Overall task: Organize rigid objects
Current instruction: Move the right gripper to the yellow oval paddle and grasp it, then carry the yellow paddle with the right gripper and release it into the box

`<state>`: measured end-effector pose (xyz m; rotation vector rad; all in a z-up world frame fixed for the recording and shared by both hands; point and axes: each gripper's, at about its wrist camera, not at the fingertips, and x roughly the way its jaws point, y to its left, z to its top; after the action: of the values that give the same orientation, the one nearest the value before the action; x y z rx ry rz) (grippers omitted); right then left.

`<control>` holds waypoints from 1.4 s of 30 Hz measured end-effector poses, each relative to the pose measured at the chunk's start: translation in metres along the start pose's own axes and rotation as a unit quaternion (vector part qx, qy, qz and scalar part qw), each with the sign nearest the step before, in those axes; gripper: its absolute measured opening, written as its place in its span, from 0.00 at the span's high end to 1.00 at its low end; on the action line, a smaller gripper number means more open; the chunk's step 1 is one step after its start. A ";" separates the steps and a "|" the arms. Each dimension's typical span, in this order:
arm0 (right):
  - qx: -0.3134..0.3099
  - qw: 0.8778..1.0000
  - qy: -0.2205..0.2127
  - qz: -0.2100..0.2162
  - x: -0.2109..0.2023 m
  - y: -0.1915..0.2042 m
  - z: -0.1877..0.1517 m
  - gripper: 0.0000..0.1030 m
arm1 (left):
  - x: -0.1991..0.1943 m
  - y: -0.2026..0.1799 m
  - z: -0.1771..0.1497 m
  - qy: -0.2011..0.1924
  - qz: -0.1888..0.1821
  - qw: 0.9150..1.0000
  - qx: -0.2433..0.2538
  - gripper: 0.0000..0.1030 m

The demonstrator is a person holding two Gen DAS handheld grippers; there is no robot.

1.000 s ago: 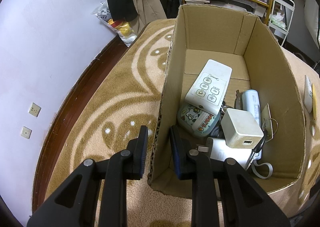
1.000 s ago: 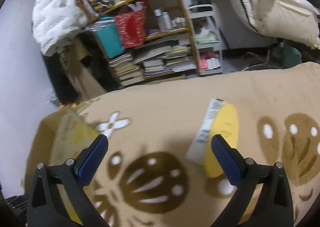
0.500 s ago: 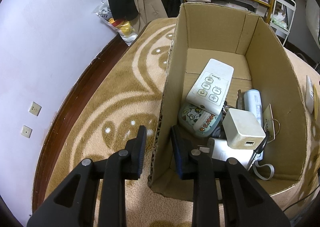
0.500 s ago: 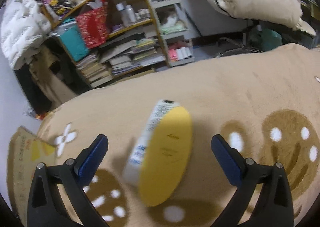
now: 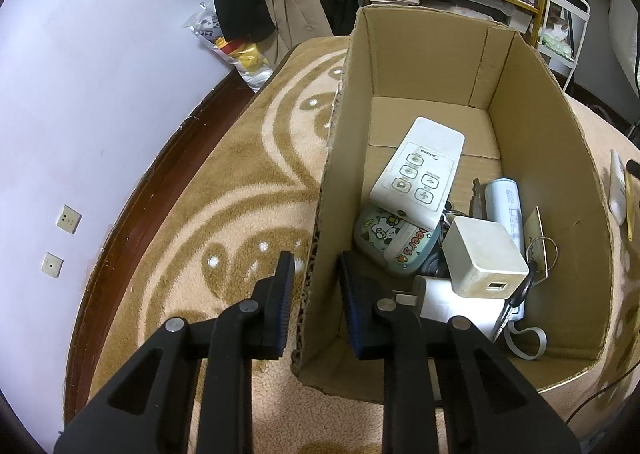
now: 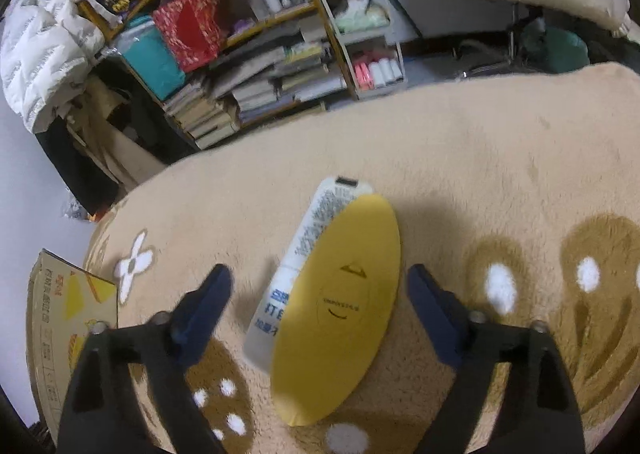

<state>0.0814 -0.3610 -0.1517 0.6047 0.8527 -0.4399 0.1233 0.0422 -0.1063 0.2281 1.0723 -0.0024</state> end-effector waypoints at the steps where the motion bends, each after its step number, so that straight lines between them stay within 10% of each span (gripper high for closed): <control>1: 0.010 1.000 0.006 0.000 0.002 -0.002 -0.002 0.15 | 0.000 0.000 0.000 0.000 0.000 1.000 0.000 0.79; 12: 0.053 0.998 0.030 0.016 0.010 -0.012 -0.012 0.42 | 0.000 0.000 0.000 0.000 0.000 1.000 0.000 0.79; 42: -0.019 0.996 -0.048 0.069 -0.054 0.058 -0.016 0.42 | 0.000 -0.001 0.001 0.000 0.000 1.000 0.000 0.77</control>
<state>0.0745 -0.3009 -0.0985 0.5988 0.7204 -0.3245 0.1236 0.0416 -0.1060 0.2287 1.0730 -0.0021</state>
